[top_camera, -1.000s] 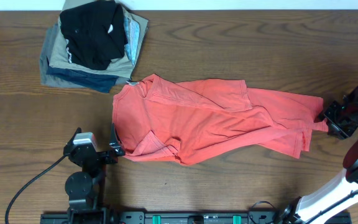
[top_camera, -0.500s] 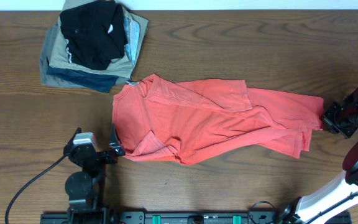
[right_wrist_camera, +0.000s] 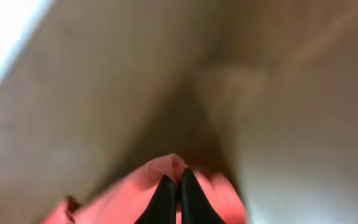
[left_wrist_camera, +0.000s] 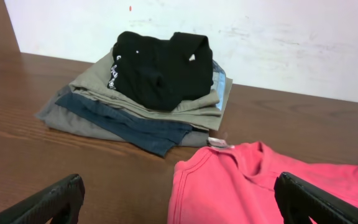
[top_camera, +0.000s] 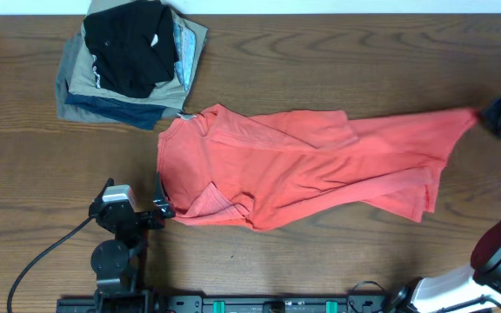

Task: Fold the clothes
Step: 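Pull the shirt end rightward with the right gripper to spread it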

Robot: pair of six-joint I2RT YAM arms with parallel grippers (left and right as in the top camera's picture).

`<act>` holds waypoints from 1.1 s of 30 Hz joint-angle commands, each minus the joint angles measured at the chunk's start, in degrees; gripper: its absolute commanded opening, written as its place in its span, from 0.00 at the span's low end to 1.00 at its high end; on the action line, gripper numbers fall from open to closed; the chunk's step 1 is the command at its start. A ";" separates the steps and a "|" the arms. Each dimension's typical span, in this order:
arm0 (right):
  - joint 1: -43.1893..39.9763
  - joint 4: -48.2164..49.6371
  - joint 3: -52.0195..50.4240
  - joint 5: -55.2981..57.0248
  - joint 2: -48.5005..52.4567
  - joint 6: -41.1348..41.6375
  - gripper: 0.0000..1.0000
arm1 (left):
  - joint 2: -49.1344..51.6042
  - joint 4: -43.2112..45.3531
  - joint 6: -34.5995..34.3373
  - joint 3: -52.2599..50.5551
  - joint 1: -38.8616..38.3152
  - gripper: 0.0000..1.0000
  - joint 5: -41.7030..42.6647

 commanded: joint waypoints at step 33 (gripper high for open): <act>4.83 -0.35 14.67 6.64 10.67 -1.64 0.99 | -0.26 -1.90 -0.28 -0.94 -0.02 0.98 0.11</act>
